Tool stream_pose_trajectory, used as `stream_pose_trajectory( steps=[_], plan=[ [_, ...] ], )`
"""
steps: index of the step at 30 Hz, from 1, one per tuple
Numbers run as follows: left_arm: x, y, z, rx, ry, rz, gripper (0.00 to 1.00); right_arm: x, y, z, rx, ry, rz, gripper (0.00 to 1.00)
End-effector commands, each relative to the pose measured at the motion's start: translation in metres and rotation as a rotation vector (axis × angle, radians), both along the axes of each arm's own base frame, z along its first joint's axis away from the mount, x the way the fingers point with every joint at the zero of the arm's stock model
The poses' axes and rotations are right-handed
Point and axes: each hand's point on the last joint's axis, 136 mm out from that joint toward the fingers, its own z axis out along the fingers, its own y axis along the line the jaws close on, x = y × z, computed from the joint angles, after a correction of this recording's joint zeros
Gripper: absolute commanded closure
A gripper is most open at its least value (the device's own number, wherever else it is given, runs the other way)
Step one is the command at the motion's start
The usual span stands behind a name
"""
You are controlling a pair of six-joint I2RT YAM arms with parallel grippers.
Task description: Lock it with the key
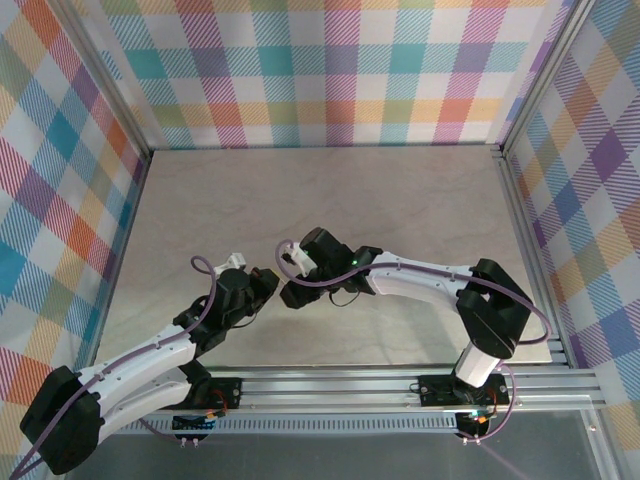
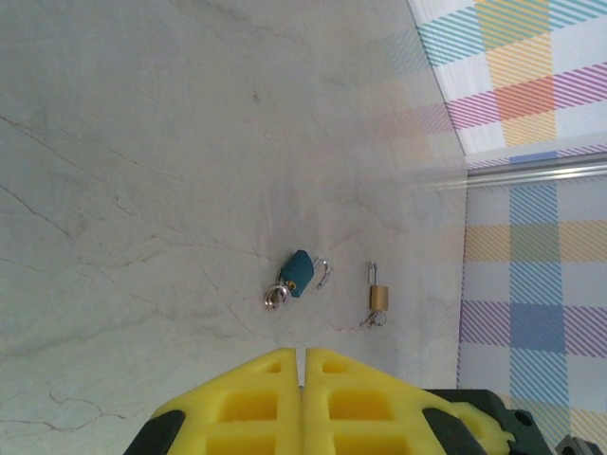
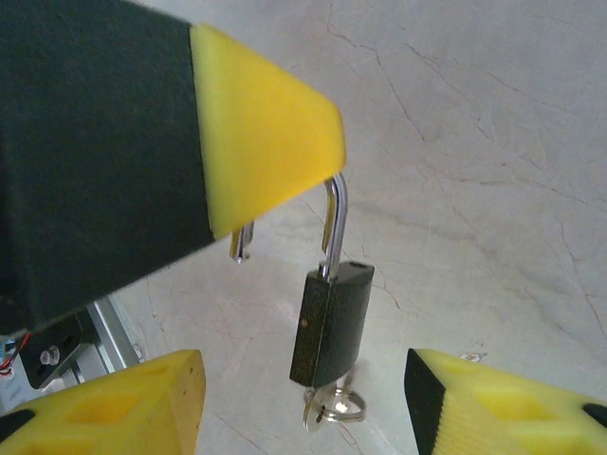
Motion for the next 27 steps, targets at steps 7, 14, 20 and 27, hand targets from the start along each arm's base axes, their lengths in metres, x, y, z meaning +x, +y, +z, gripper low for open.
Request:
stream_pose_trajectory(
  steps=[7,14,20,27],
  plan=[
    [0.001,-0.007,0.028,-0.044,-0.068,-0.013,1.0,0.005,0.015,0.0,0.02,-0.01,0.024,0.46],
    [0.0,-0.005,0.029,-0.045,-0.073,-0.011,1.0,0.004,0.015,-0.005,0.014,-0.002,0.021,0.54],
    [-0.002,-0.004,0.028,-0.042,-0.075,-0.008,1.0,0.002,0.017,-0.003,0.028,0.01,0.029,0.7],
    [-0.004,0.0,0.027,-0.037,-0.081,-0.004,1.0,-0.006,0.019,0.003,0.076,0.045,0.049,0.82]
  ],
)
